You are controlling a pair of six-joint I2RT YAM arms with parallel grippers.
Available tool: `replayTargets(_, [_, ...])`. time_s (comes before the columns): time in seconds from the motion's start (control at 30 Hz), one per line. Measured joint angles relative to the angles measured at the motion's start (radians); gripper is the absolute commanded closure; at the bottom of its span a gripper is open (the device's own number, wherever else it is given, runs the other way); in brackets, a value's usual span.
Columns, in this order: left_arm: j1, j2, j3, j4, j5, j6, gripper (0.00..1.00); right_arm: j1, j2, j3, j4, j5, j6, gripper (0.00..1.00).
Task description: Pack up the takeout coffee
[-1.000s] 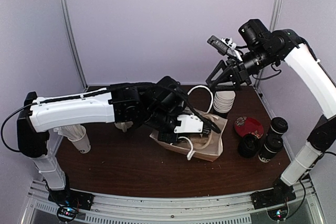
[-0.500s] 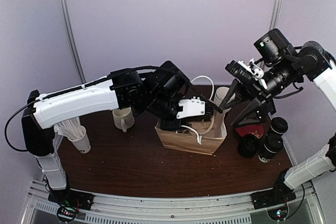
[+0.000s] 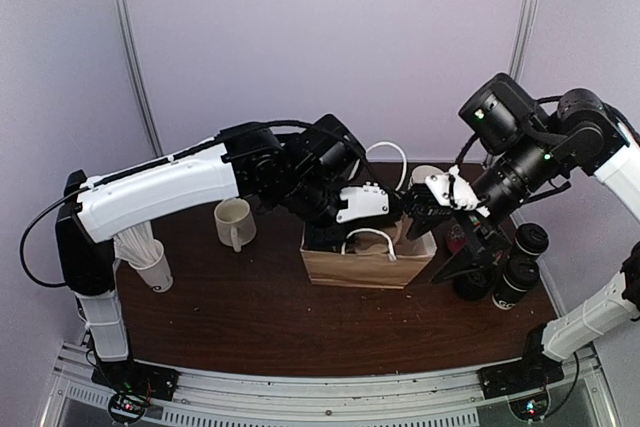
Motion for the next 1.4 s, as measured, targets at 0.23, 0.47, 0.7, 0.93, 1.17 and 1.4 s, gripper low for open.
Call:
replayTargets(0.23, [0.005,0.0,0.019,-0.039,0.008,-0.022,0.67,-0.108,-0.077,0.01,0.002,0.035,-0.035,0.25])
replayTargets(0.47, [0.017,0.009,0.043,-0.061,0.016,-0.049,0.67,-0.057,-0.051,-0.119,0.097,0.017,0.013,0.26])
replayTargets(0.7, [0.038,0.031,0.051,-0.063,0.032,-0.074,0.67,-0.04,-0.016,-0.159,0.235,0.057,0.121,0.39])
replayTargets(0.93, [0.05,0.035,0.061,-0.064,0.049,-0.094,0.67,-0.018,0.009,-0.158,0.312,0.075,0.192,0.68])
replayTargets(1.17, [0.052,0.038,0.077,-0.093,0.057,-0.112,0.67,-0.002,0.044,-0.137,0.341,0.082,0.214,1.0])
replayTargets(1.4, [0.052,0.038,0.1,-0.185,0.092,-0.131,0.67,0.049,0.065,-0.036,0.278,-0.031,0.159,1.0])
